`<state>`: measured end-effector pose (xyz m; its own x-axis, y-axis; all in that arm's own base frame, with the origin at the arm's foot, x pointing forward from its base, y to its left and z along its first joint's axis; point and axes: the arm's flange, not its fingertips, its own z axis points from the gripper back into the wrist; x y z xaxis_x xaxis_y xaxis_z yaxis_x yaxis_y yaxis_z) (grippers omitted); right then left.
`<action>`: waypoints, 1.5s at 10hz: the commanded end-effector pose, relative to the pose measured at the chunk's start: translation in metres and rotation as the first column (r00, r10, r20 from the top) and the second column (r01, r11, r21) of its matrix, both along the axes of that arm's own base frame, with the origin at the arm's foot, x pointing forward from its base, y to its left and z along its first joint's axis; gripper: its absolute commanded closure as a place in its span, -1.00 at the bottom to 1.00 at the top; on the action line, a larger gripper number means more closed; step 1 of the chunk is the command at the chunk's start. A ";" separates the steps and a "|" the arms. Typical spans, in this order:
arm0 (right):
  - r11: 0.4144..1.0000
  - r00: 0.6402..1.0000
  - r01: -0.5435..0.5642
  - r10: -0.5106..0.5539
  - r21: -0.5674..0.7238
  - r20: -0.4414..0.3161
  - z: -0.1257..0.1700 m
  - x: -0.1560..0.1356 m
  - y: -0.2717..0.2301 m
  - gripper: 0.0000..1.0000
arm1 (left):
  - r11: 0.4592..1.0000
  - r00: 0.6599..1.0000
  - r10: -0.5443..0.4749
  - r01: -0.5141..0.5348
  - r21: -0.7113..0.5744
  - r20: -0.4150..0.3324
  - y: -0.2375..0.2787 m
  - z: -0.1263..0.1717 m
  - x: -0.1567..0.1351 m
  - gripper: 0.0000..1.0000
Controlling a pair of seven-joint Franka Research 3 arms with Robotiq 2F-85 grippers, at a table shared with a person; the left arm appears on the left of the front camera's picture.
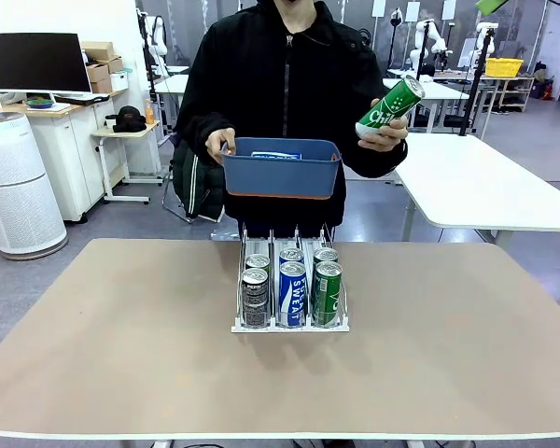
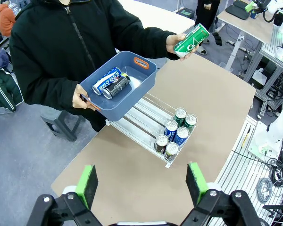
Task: Fill the beverage cans into the dispenser.
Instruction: Pick up the Sprite handed by the human.
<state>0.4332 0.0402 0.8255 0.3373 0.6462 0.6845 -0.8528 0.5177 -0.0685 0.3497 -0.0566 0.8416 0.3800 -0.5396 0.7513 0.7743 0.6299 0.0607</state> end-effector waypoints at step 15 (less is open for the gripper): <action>0.997 0.996 -0.050 0.054 0.066 -0.067 -0.108 0.006 0.034 -1.00 | 1.000 1.000 0.001 -0.001 -0.024 -0.003 0.000 0.001 0.000 -1.00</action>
